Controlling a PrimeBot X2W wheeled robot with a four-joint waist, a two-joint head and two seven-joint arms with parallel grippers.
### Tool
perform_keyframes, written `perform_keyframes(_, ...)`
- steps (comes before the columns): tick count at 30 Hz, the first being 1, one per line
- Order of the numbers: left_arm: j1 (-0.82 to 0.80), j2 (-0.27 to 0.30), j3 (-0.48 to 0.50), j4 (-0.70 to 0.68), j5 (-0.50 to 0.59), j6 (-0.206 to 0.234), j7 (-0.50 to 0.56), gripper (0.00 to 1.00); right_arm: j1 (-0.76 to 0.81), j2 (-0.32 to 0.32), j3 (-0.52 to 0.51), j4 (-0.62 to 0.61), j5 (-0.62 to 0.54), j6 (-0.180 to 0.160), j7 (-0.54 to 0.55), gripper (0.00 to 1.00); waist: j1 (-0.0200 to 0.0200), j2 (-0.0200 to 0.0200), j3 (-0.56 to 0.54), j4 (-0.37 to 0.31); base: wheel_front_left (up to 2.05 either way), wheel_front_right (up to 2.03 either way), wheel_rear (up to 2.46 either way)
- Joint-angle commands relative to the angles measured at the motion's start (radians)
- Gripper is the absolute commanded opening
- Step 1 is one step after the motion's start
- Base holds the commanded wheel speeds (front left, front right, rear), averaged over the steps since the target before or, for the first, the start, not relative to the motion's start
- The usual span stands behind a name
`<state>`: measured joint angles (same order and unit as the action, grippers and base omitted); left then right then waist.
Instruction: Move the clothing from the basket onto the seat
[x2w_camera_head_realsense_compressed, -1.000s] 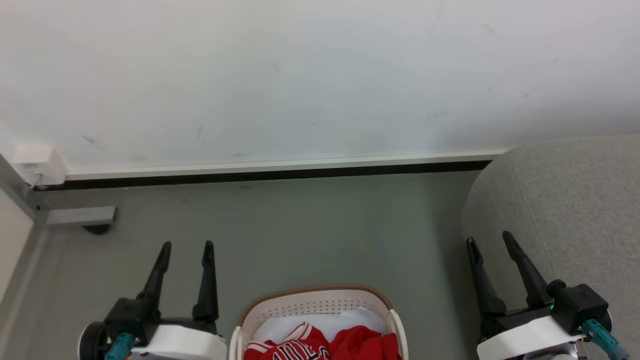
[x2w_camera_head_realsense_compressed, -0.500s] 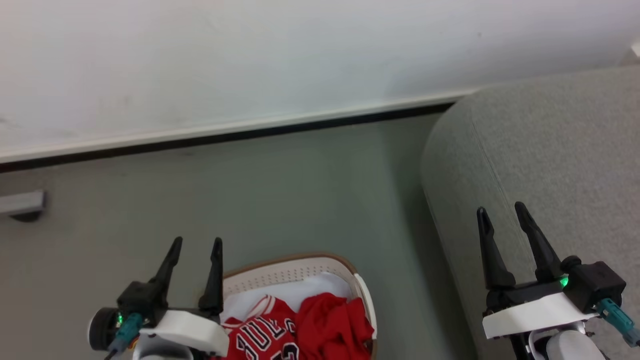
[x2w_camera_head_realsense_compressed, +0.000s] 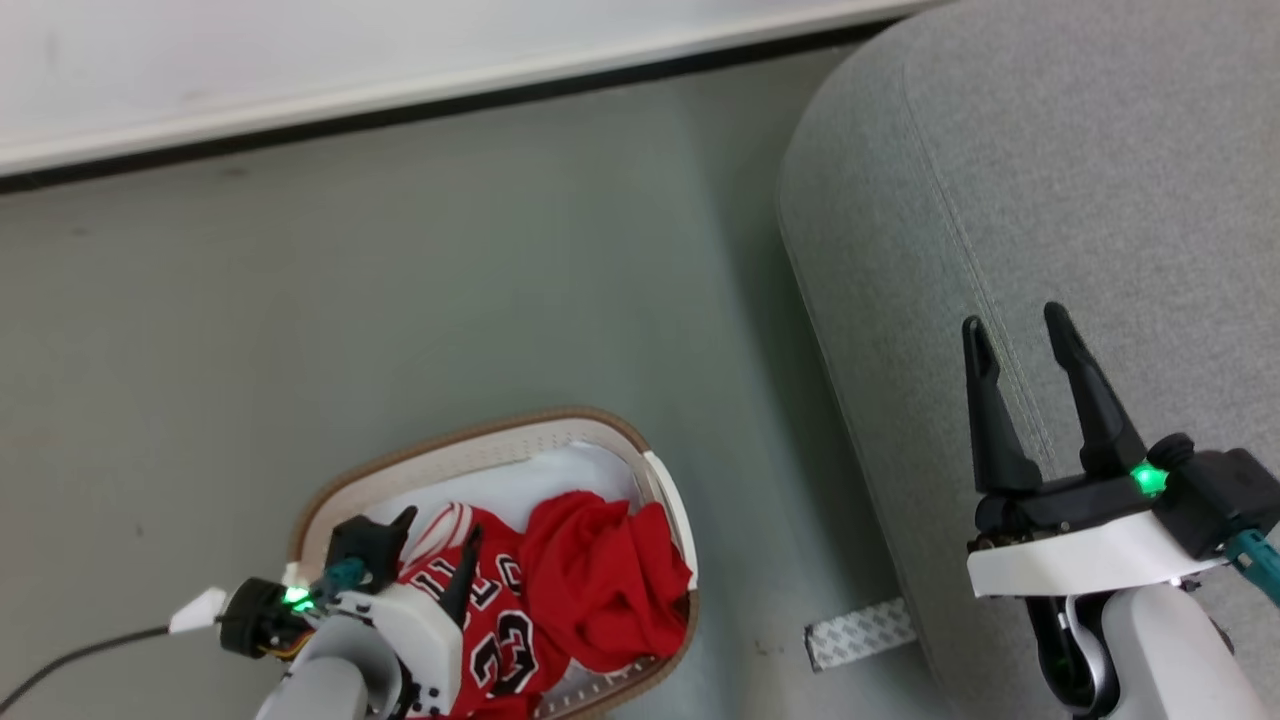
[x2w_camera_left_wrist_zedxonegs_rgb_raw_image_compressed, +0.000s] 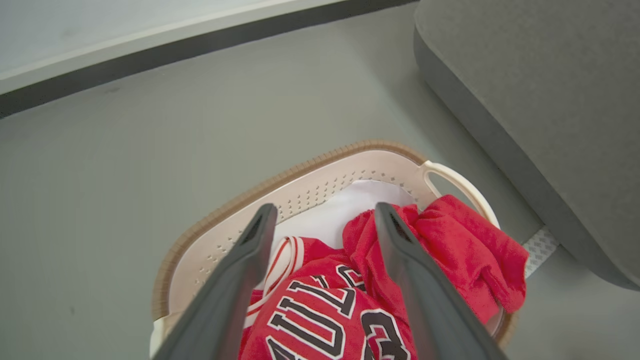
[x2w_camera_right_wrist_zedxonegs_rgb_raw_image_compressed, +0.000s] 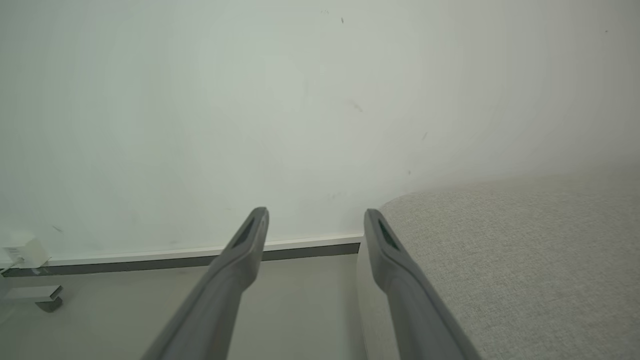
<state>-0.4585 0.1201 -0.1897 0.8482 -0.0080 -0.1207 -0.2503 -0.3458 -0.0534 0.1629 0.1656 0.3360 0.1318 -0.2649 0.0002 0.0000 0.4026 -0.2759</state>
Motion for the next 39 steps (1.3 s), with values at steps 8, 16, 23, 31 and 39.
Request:
perform_keyframes(8, -0.153, 0.021, -0.168, 0.236, 0.047, -0.010, 0.065, 1.00, -0.059, 0.004, -0.030, -0.041, 0.028, -0.002, 0.001, 1.00, -0.0002, 0.0000, 0.150, -0.055, 0.00, 0.00, 0.00)
perform_keyframes(16, -0.266, 0.076, -0.320, 0.394, 0.013, -0.008, 0.162, 1.00, -0.100, 0.004, -0.030, -0.063, 0.072, -0.002, 0.001, 1.00, -0.0002, 0.0000, 0.247, -0.107, 0.00, 0.00, 0.00)
perform_keyframes(23, -0.316, 0.134, -0.366, 0.430, 0.044, -0.008, 0.323, 1.00, -0.114, 0.004, -0.022, -0.076, 0.106, -0.002, 0.001, 1.00, -0.0002, 0.0000, 0.326, -0.151, 0.00, 0.00, 0.00)
perform_keyframes(31, -0.323, 0.152, -0.399, 0.437, 0.042, -0.008, 0.352, 1.00, -0.131, 0.004, -0.014, -0.077, 0.126, -0.002, 0.001, 1.00, -0.0002, 0.0000, 0.373, -0.174, 0.00, 0.00, 0.00)
perform_keyframes(39, -0.283, 0.156, -0.412, 0.437, -0.001, -0.008, 0.273, 0.00, -0.117, 0.003, -0.021, -0.056, 0.104, -0.002, 0.001, 1.00, -0.0002, 0.0000, 0.320, -0.151, 0.00, 0.00, 0.00)
